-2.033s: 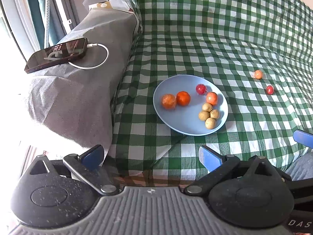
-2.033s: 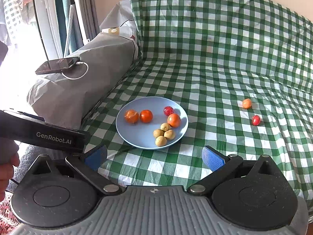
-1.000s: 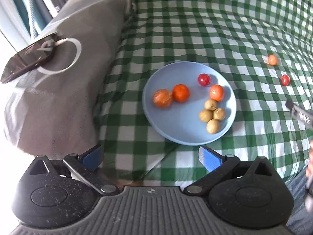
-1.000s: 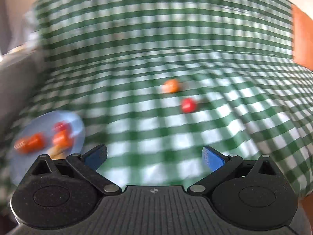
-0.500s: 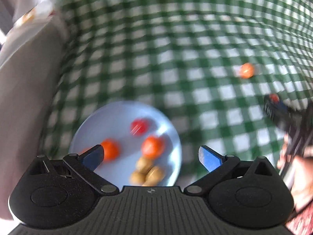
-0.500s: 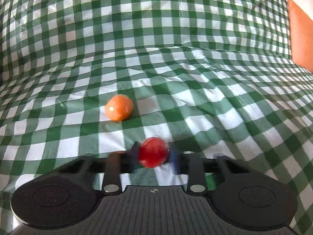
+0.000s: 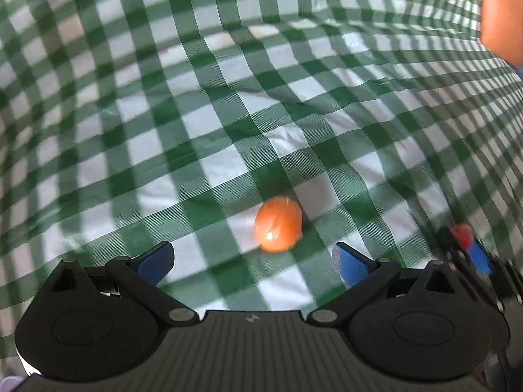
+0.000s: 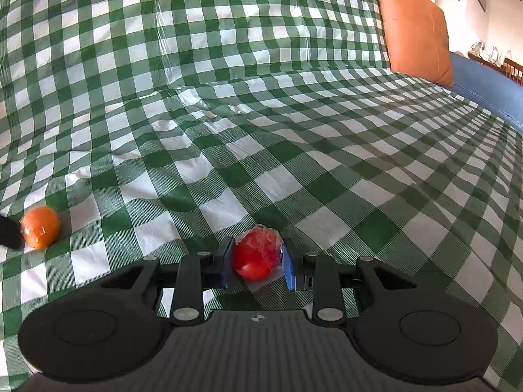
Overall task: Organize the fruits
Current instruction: 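Grasp a netted red plum with the right tool while the left tool grasps a netted orange fruit, then carry both netted fruits over the blue plate and open both tools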
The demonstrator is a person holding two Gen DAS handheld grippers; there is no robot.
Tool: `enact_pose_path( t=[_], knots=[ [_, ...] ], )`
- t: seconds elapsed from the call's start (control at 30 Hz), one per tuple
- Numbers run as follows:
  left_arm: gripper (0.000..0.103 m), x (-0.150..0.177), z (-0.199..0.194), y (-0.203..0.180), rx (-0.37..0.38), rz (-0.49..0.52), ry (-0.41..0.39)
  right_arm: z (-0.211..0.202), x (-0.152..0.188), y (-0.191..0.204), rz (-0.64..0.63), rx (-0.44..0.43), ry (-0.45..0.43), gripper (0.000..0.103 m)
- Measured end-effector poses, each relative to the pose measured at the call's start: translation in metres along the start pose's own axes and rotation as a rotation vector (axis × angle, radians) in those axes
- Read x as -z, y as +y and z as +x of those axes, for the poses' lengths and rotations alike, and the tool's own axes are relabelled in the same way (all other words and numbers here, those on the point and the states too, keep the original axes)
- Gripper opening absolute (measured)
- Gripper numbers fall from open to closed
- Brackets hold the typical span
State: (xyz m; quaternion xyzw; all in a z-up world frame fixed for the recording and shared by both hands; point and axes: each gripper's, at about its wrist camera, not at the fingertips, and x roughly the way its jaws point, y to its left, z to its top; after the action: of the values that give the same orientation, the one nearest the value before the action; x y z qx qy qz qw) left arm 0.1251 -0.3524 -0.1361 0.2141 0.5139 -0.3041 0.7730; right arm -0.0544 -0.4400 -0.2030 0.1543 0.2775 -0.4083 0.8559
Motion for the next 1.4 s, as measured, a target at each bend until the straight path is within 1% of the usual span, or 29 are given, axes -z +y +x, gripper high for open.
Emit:
enact_pose_path(
  t=[0.03,0.1,0.13,0.17,0.2,0.23,0.3,0.43,0.53,0.63,0.73,0.77,0.83,0.97,1.03,1.1,1.17,1.23,1.4],
  knots=[
    [0.102,-0.003,0.007,0.000,-0.003,-0.006,0.012,0.001,0.000,0.000,0.002,-0.001,-0.001,0.032],
    [0.091,-0.008,0.017,0.001,-0.004,-0.012,0.026,0.002,-0.001,0.001,0.006,-0.002,-0.004,0.032],
    [0.081,-0.010,0.020,0.001,-0.005,-0.013,0.037,0.003,-0.001,0.002,0.005,-0.001,-0.006,0.032],
    [0.064,-0.011,0.019,0.000,-0.011,-0.013,0.026,0.001,0.000,0.002,0.003,0.002,-0.008,0.032],
    [0.043,-0.012,0.014,-0.001,0.018,0.008,0.000,0.001,-0.001,0.003,0.000,0.001,-0.009,0.032],
    [0.037,-0.012,0.010,-0.003,0.033,0.028,0.000,0.002,-0.002,0.003,-0.003,0.002,-0.012,0.032],
    [0.036,-0.011,0.002,-0.002,0.037,0.022,-0.011,0.002,-0.001,0.004,-0.002,0.007,-0.017,0.032],
    [0.036,0.002,-0.024,-0.003,-0.013,0.069,-0.095,0.000,-0.001,0.005,0.007,0.006,-0.029,0.032],
    [0.037,0.019,-0.056,0.005,-0.003,0.056,-0.128,-0.003,-0.003,0.001,0.024,0.008,-0.052,0.031],
    [0.037,0.048,-0.104,0.021,0.001,0.022,-0.159,-0.018,-0.006,-0.001,0.008,0.018,-0.092,0.031],
    [0.037,0.087,-0.149,0.037,-0.026,-0.009,-0.178,-0.052,-0.014,0.002,-0.013,-0.004,-0.130,0.031],
    [0.037,0.101,-0.161,0.042,-0.042,-0.021,-0.175,-0.068,-0.017,0.004,-0.025,-0.030,-0.140,0.031],
    [0.037,0.131,-0.187,0.058,-0.066,-0.052,-0.156,-0.105,-0.017,0.006,-0.056,-0.106,-0.150,0.031],
    [0.037,0.190,-0.228,0.087,-0.124,-0.098,-0.117,-0.189,-0.005,0.013,-0.146,-0.312,-0.111,0.031],
    [0.037,0.217,-0.246,0.098,-0.160,-0.111,-0.105,-0.227,0.005,0.020,-0.182,-0.393,-0.081,0.031],
    [0.037,0.241,-0.264,0.110,-0.190,-0.139,-0.103,-0.263,0.015,0.027,-0.202,-0.450,-0.055,0.032],
    [0.037,0.264,-0.282,0.120,-0.201,-0.175,-0.106,-0.292,0.024,0.036,-0.222,-0.504,-0.033,0.032],
    [0.037,0.285,-0.298,0.127,-0.206,-0.212,-0.121,-0.315,0.029,0.045,-0.237,-0.557,-0.019,0.032],
    [0.037,0.333,-0.334,0.138,-0.225,-0.278,-0.183,-0.366,0.033,0.066,-0.288,-0.663,-0.021,0.032]
  ],
)
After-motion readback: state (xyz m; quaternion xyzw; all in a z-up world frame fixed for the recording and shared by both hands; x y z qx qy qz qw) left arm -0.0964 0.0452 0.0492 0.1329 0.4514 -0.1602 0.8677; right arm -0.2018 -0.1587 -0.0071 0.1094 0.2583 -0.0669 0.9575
